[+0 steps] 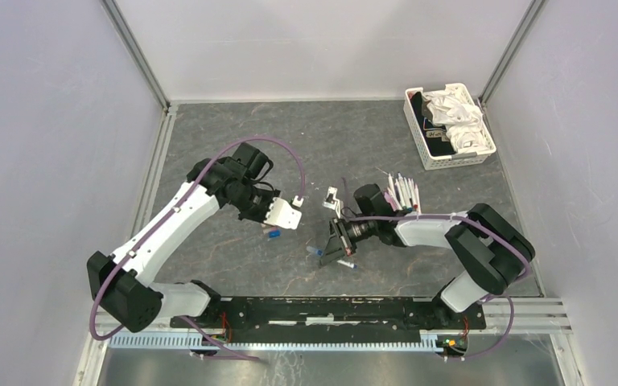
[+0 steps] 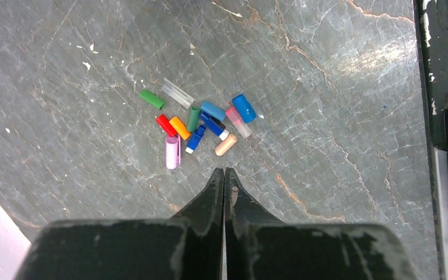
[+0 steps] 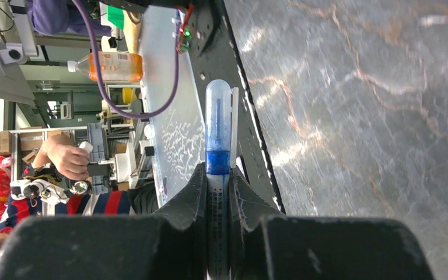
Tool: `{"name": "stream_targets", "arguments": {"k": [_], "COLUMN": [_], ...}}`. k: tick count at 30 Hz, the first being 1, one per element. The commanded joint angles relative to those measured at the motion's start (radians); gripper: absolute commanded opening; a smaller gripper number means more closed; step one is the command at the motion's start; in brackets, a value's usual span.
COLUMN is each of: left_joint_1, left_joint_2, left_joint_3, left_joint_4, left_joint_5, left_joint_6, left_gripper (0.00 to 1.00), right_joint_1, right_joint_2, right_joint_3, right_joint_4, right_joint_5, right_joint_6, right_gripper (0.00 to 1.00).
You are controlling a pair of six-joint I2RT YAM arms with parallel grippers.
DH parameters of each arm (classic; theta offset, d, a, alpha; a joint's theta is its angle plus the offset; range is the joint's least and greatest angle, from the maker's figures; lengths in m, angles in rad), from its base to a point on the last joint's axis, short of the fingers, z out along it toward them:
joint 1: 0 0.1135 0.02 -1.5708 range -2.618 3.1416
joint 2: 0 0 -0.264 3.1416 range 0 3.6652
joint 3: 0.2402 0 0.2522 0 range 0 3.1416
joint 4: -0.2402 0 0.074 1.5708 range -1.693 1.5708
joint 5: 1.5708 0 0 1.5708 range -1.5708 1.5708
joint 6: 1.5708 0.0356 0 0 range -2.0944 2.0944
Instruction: Open the pen caps
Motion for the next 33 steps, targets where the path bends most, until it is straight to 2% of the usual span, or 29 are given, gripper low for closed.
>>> {"name": "stream_targets", "arguments": {"k": [1,3,6,8,13,15,18,21,22,24,27,30,33], "left_joint_1": [-0.009,-0.018,-0.067,-0.096,-0.145,-0.156,-0.168,-0.174,-0.177,-0.179,-0.179,-0.181,-0.182], "left_joint_2": [-0.022,-0.021,-0.024,-0.044,-0.053,-0.055,-0.056,-0.056,-0.058,-0.06,-0.067,-0.064,-0.063], "left_joint_3": [-0.004,-0.019,-0.041,-0.067,-0.098,-0.106,-0.109,-0.108,-0.107,-0.105,-0.106,-0.108,-0.106], "left_joint_4": [0.028,0.029,0.052,0.089,0.121,0.135,0.145,0.144,0.143,0.137,0.136,0.133,0.133], "left_joint_5": [0.016,0.057,0.127,0.162,0.184,0.187,0.186,0.172,0.168,0.147,0.129,0.127,0.131], "left_joint_6": [-0.107,-0.113,-0.159,-0.182,-0.203,-0.204,-0.198,-0.184,-0.178,-0.166,-0.158,-0.157,-0.156], "left_gripper": [0.02,0.04,0.43,0.58,0.75,0.76,0.67,0.36,0.24,0.05,0.02,0.02,0.02], "right_joint_1": [-0.007,-0.003,0.026,0.052,0.086,0.095,0.105,0.111,0.113,0.112,0.111,0.111,0.101], "right_joint_2": [-0.001,0.011,0.045,0.073,0.136,0.16,0.193,0.221,0.228,0.232,0.221,0.218,0.229], "right_joint_3": [0.082,0.092,0.136,0.194,0.298,0.33,0.381,0.412,0.415,0.41,0.393,0.42,0.479], "right_joint_4": [0.03,0.074,0.196,0.198,0.305,0.337,0.341,0.344,0.346,0.345,0.294,0.147,-0.016], "right_joint_5": [-0.049,-0.056,-0.075,-0.083,-0.113,-0.122,-0.13,-0.132,-0.131,-0.139,-0.146,-0.141,-0.12], "right_joint_6": [-0.022,0.009,0.109,0.117,0.218,0.254,0.274,0.287,0.292,0.294,0.249,0.143,0.03], "right_gripper": [0.0,0.0,0.0,0.0,0.0,0.0,0.0,0.0,0.1,0.19,0.31,0.33,0.29]}}
